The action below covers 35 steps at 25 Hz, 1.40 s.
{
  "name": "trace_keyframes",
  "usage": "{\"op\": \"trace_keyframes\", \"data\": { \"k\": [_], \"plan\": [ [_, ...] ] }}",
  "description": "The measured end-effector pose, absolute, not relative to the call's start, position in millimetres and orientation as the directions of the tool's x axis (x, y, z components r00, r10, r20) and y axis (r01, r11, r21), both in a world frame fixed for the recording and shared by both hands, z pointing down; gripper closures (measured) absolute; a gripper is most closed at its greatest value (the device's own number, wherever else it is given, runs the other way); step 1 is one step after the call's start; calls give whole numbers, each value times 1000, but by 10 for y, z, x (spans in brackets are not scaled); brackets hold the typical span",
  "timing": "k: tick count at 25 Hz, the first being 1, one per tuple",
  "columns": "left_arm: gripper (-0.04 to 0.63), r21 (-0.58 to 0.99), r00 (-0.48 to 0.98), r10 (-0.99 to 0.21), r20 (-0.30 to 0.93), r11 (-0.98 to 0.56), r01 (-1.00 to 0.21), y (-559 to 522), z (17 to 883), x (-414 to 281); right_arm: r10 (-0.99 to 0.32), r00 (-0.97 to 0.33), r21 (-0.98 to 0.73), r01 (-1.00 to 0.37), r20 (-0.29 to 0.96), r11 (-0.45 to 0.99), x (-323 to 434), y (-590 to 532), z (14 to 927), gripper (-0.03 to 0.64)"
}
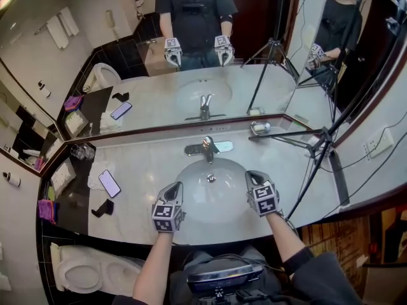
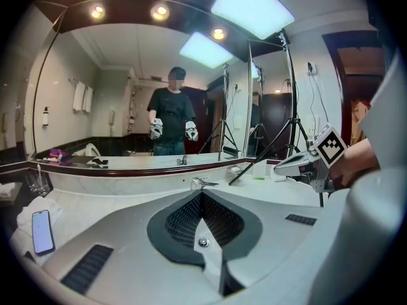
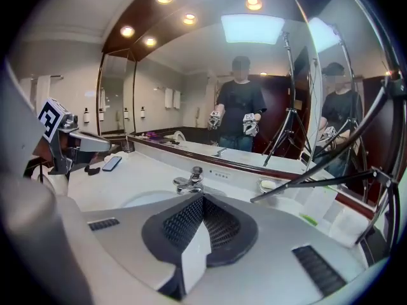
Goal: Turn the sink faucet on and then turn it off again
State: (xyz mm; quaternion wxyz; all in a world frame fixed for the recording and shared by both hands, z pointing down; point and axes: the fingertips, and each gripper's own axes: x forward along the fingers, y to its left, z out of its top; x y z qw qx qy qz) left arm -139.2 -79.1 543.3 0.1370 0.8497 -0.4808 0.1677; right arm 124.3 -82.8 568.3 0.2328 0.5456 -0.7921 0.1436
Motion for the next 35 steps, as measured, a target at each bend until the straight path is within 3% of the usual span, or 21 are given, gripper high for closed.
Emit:
{"op": "trace_keyframes", "data": {
  "k": [7, 21, 27, 35],
  "plan": [
    [588, 77, 493, -761, 421, -512, -856, -770, 5453, -1355, -820, -287, -84, -955, 495, 284, 1514, -698, 5816, 600],
    [588, 68, 502, -759, 414, -525, -849, -775, 5417, -1260, -807, -281, -48, -953, 519, 300, 1578, -648, 5954, 600],
    [588, 66, 500, -759, 418, -523, -850, -786, 5438, -1241, -799, -240, 160, -910, 551, 383, 1436, -728, 5924, 594],
    [588, 51, 480, -772, 417, -507, -860, -911, 5464, -1265, -801, -199, 523, -664, 564, 534, 1121, -1114, 6052, 531]
  ]
}}
